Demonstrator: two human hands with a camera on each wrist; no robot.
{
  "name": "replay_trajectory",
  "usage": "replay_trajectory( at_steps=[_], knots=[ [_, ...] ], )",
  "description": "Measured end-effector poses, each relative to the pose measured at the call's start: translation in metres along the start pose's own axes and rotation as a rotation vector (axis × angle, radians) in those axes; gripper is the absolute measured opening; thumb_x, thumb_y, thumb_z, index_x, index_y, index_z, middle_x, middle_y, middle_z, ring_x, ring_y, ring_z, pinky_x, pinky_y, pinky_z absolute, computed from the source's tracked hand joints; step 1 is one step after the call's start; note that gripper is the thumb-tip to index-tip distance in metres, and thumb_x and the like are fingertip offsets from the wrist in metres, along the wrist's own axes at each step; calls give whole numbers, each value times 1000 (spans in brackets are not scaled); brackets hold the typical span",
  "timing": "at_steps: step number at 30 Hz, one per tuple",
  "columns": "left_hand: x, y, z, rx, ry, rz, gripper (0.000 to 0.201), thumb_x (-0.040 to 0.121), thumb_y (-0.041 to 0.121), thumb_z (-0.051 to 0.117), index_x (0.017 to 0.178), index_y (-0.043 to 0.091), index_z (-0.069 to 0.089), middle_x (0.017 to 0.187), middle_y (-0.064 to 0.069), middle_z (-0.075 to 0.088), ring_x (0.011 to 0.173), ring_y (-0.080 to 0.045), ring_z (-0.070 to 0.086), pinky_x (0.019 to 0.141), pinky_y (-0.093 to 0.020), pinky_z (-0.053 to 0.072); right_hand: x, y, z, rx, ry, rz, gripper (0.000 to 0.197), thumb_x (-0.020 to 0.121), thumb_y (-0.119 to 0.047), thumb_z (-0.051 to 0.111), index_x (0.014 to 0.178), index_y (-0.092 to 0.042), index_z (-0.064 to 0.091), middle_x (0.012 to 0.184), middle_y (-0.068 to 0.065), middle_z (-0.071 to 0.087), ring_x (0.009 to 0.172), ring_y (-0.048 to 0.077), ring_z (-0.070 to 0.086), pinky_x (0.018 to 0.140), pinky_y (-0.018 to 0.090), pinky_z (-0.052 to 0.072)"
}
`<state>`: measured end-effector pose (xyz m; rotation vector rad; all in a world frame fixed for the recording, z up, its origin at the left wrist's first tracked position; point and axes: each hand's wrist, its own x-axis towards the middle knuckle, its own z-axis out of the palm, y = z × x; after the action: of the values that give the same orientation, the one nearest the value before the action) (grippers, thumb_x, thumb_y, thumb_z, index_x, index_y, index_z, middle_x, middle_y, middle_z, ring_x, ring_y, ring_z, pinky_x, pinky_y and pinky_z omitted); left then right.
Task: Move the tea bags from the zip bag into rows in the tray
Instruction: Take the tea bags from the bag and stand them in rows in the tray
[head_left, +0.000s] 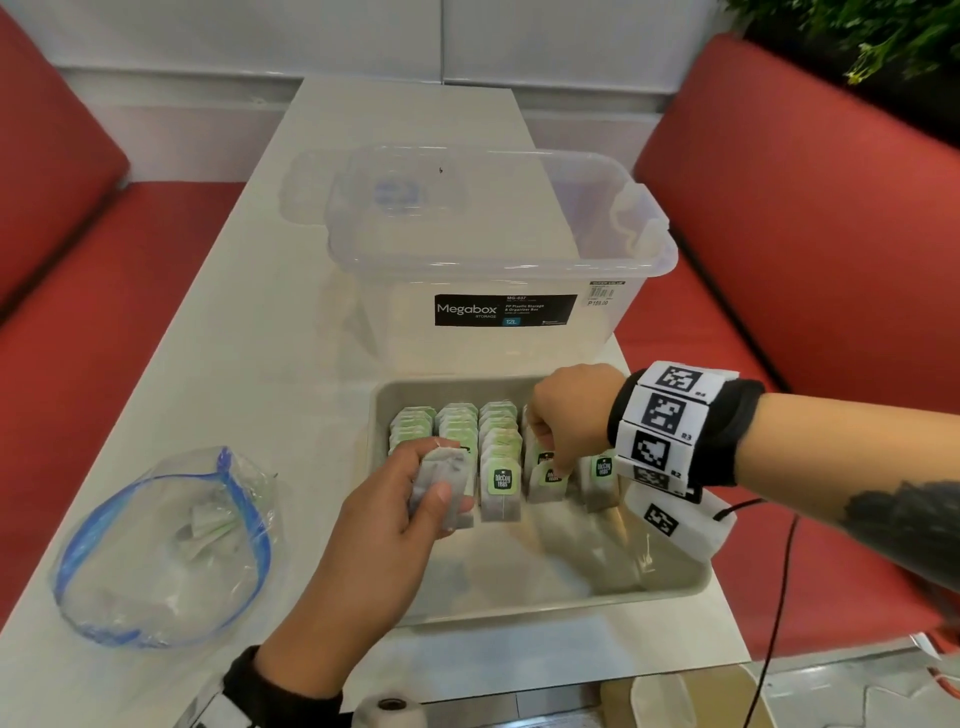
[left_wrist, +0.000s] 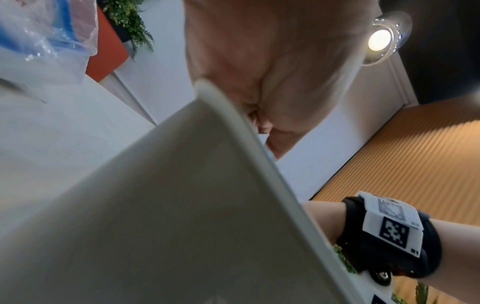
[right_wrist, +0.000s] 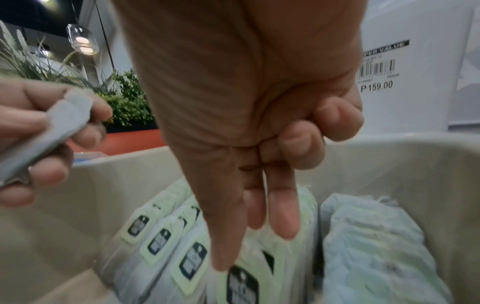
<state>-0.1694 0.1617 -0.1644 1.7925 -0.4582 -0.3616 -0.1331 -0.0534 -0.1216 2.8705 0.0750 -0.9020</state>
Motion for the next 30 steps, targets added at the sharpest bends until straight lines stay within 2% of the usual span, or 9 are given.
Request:
replay_trajectory(
  at_steps=[3,6,8,13,17,19,21,25,30],
  knots=[
    [6,2,-5,-111,22,-53,30,94,4,47,102,29,60,105,-6,65,88,-12,70,66,-23,56,-13,-1,-13,79,141,-37,24,72,-36,76,90,-22,66,81,-7,63,75,13,57,52,21,35],
    [9,9,-9,-170,10,-76,34,92,2,50,105,31,60,104,-5,65,81,-14,69,61,-25,56,-30,-9,-27,314,381,-234,24,75,-22,73,96,-27,63,83,-12,61,70,1,52,61,22,41],
    [11,16,-11,-236,-10,-97,33,92,2,51,110,29,56,106,-4,64,76,-13,68,57,-26,55,-43,-18,-33,431,499,-421,36,73,-9,72,104,-26,63,88,-15,58,69,-11,50,62,9,36],
    [10,27,-11,-392,-209,-137,36,83,21,55,119,20,51,90,2,67,71,-10,63,58,-24,52,-61,-29,-37,428,557,-621,25,73,-12,75,96,-22,73,96,-9,59,73,-21,45,62,6,30],
    [6,29,-8,-376,-184,-137,44,85,56,51,114,25,61,107,-1,67,93,-14,65,82,-35,56,-73,-25,-49,471,489,-521,13,76,-23,76,88,-23,74,81,-9,67,62,-7,50,62,9,36],
    [4,34,-6,-278,-139,-61,49,80,67,41,105,34,66,103,6,70,96,-8,66,78,-21,54,-78,-23,-52,432,446,-452,14,77,-26,75,90,-24,72,75,-10,66,59,-5,50,61,11,37],
    [3,43,-1,-155,-120,8,32,78,56,48,94,36,67,93,7,71,88,-5,67,70,-16,52,-81,-23,-52,384,441,-398,15,78,-28,74,92,-25,70,72,-11,63,58,-4,50,61,12,37],
    [6,44,8,20,-12,38,4,86,28,64,89,28,67,83,0,72,83,-18,68,82,-39,51,-85,-25,-49,387,467,-330,13,79,-29,73,90,-25,68,73,-10,64,61,-1,52,63,17,41],
    [5,44,12,137,23,66,6,86,26,63,81,29,65,78,10,67,73,-5,60,60,-12,41,-85,-23,-45,426,478,-328,9,78,-31,74,85,-26,72,69,-8,64,58,1,50,57,13,36]
  ],
)
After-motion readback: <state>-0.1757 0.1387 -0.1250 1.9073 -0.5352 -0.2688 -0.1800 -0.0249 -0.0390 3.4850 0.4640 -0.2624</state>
